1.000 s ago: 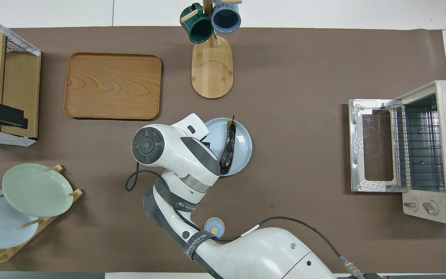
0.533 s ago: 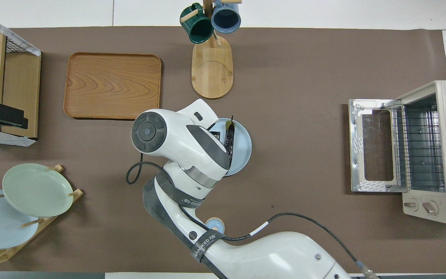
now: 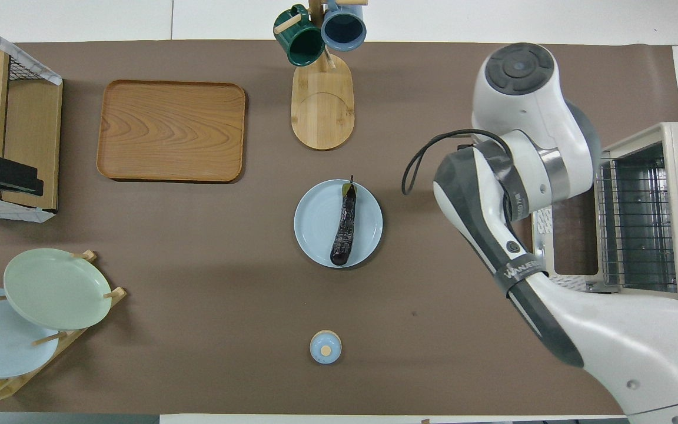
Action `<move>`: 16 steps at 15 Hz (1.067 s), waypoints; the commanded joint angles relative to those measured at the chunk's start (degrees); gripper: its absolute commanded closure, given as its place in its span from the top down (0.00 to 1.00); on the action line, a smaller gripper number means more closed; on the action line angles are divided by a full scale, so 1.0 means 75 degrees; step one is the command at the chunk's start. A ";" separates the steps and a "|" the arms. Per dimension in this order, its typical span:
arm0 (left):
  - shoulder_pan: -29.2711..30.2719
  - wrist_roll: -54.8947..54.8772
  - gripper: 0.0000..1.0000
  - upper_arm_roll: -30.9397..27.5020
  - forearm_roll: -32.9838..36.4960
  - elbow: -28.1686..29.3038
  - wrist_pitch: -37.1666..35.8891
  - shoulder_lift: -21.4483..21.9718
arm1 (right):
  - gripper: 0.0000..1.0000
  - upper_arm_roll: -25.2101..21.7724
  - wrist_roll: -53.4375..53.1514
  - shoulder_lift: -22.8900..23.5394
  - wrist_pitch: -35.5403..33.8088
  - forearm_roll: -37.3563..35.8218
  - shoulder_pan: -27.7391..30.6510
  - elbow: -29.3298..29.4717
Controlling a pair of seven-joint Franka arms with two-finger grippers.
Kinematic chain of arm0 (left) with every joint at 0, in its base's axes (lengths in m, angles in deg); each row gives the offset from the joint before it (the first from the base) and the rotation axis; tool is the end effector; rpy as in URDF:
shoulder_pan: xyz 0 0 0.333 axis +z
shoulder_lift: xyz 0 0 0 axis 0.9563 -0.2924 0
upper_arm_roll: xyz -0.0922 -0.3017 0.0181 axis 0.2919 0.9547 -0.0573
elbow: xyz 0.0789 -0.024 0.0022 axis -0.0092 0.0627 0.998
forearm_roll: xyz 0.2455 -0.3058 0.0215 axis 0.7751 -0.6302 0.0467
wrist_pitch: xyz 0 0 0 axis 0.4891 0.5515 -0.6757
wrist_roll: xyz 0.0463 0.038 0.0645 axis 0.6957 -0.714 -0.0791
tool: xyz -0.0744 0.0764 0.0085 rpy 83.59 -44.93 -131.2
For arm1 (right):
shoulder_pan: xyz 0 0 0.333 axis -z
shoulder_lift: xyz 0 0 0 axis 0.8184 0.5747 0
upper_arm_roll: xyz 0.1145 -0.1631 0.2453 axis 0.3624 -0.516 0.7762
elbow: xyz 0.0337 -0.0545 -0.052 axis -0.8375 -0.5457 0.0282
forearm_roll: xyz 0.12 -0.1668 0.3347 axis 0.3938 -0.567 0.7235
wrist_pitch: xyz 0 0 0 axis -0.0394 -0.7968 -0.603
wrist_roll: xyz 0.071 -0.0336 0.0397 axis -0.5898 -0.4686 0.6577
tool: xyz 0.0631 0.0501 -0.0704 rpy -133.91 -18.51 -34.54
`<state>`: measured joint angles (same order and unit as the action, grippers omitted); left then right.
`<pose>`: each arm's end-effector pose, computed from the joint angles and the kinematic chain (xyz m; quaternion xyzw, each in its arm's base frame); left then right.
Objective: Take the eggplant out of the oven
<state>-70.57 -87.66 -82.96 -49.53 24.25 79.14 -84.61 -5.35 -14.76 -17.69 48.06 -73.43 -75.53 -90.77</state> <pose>0.5401 -0.0293 0.6261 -0.9996 0.0274 0.0086 0.0052 0.6276 0.1362 0.3820 0.9874 -0.0846 -0.0384 0.1283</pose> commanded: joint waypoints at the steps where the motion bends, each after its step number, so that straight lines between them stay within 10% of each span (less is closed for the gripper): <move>1: 0.0027 0.0013 1.00 0.0077 0.0092 0.0115 -0.0021 0.0118 | 0.00 0.0152 -0.0020 -0.0965 0.1571 -0.0287 0.0378 -0.2340; 16: -0.2313 0.1029 1.00 0.0101 -0.0657 0.0409 0.1113 -0.0783 | 0.00 0.0152 0.0238 -0.1225 0.2525 -0.1013 0.0954 -0.3717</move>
<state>-84.18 -83.06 -81.32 -53.10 27.19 84.09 -87.65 -5.11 -14.60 -25.06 66.23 -78.45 -70.01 -116.90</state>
